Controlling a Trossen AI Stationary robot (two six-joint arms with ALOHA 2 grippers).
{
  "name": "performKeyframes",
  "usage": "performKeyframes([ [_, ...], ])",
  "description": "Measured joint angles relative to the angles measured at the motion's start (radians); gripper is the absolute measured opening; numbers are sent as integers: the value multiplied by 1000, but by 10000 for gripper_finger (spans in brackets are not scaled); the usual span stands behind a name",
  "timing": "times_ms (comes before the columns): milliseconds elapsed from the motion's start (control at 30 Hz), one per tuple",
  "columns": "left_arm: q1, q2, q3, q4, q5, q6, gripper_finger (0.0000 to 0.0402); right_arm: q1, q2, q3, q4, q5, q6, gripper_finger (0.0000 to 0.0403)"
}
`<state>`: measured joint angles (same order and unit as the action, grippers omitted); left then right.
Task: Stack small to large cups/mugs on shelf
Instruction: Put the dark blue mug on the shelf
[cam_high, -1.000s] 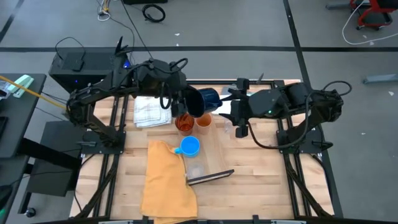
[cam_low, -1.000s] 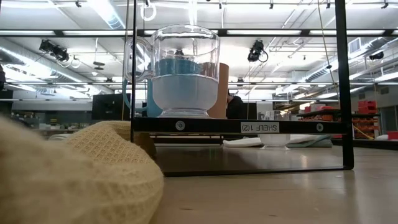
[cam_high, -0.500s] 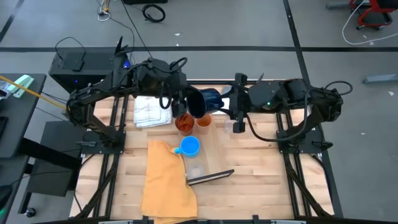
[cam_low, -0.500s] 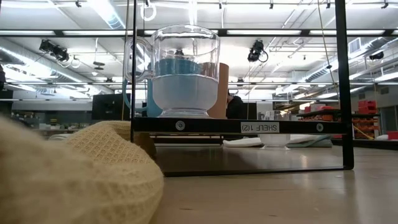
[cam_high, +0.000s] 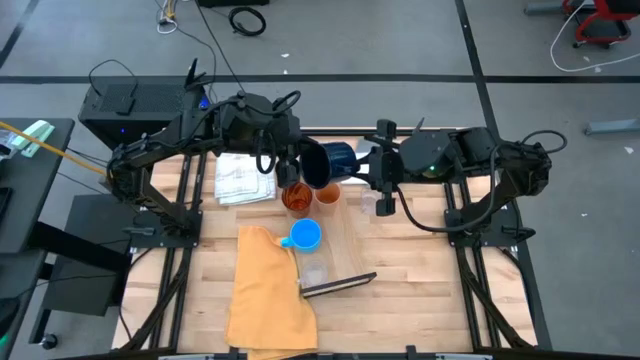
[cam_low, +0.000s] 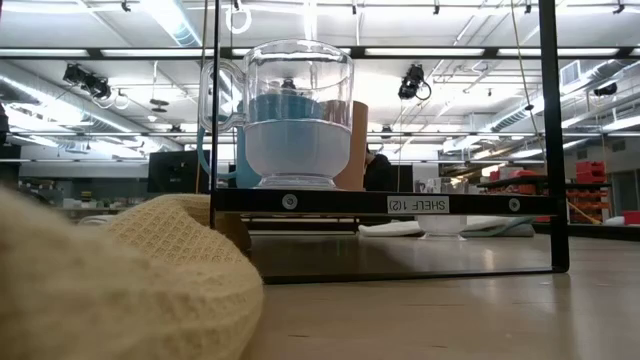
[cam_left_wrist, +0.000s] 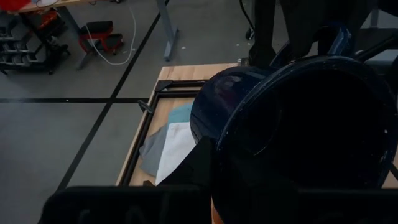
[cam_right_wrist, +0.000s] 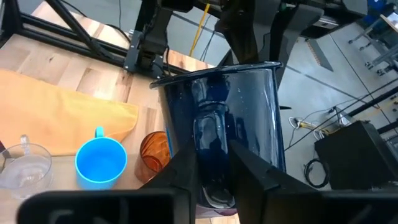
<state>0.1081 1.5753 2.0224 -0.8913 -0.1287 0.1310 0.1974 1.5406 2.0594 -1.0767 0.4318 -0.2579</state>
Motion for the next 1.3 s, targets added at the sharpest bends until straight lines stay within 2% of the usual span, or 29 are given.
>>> performKeyframes([
  [267, 0, 0, 0, 6, -3, 4, 28, 0, 0, 0, 1, 1, 4, 71],
  [533, 0, -1, 0, 83, -8, 13, 132, -1, 0, 0, -1, 13, 26, 58],
  [733, 0, -1, 1, 93, -5, 35, 166, -2, 0, 0, -4, 16, 27, 58],
  [867, -1, -16, 0, 136, -5, 85, 171, -2, -4, 0, -37, 16, 49, 57],
  [1033, 0, -67, 2, 235, -40, 144, 163, -2, -36, -1, -54, 22, 170, 57],
  [1300, 23, -144, 1, 258, -69, 176, 143, 2, -120, 0, -29, -34, 262, 56],
])
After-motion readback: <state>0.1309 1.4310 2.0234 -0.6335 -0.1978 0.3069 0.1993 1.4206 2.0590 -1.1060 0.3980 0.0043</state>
